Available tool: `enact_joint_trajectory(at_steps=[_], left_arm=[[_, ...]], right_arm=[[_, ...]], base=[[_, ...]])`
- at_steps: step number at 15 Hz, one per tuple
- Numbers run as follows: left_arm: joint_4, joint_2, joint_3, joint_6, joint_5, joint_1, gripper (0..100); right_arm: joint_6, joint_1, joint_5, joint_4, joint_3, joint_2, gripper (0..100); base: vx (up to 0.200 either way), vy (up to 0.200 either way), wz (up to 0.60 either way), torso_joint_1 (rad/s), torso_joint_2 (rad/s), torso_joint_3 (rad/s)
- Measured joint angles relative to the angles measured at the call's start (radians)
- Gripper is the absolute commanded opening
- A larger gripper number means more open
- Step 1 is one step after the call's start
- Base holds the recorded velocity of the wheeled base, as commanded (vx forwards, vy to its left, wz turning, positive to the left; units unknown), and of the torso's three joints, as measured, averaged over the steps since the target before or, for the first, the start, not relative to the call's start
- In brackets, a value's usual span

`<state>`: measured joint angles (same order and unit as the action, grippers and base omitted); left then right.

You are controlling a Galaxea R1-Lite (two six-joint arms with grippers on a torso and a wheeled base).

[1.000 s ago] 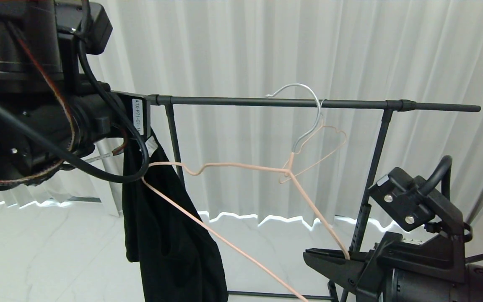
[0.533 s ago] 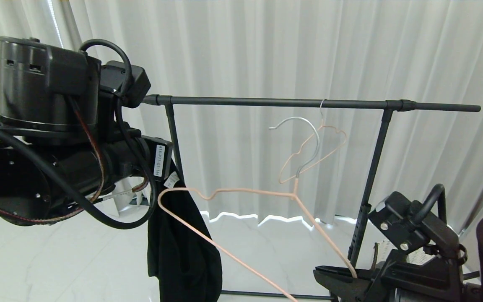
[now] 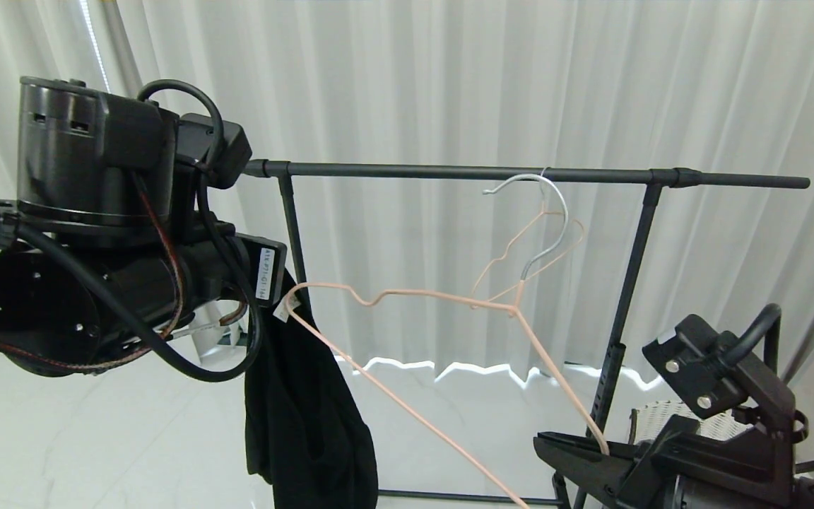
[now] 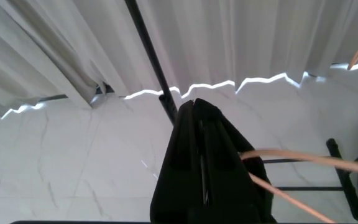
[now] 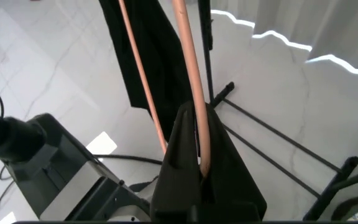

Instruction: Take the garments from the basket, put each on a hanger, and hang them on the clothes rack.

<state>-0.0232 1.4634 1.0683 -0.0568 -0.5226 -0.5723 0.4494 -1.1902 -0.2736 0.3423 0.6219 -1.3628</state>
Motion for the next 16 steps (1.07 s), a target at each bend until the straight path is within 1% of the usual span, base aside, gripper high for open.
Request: enact_joint_trajectory(at_steps=[3,7,11,16], left_arm=[[0.001,0.0,-0.001,0.0,0.0,-0.01,0],[0.002,-0.002,-0.001,0.001,0.0,-0.031,0],[0.002,-0.002,-0.001,0.002,0.0,-0.036,0],[0.003,-0.008,0.001,0.009,-0.001,-0.086,0]], right_arm=[[-0.007,-0.004,0.001,0.005,0.003,-0.013,0],[-0.014,-0.001,0.002,0.096,0.009,-0.056,0],[-0.026,-0.001,0.0,0.104,0.017,-0.091,0],[-0.025,0.026,-0.008,0.114,0.071,-0.16,0]], base=[[0.0,0.0,0.0,0.0,0.0,0.0],[0.0,0.0,0.0,0.0,0.0,0.0],[0.0,0.0,0.0,0.0,0.0,0.0],[0.0,0.0,0.0,0.0,0.0,0.0]])
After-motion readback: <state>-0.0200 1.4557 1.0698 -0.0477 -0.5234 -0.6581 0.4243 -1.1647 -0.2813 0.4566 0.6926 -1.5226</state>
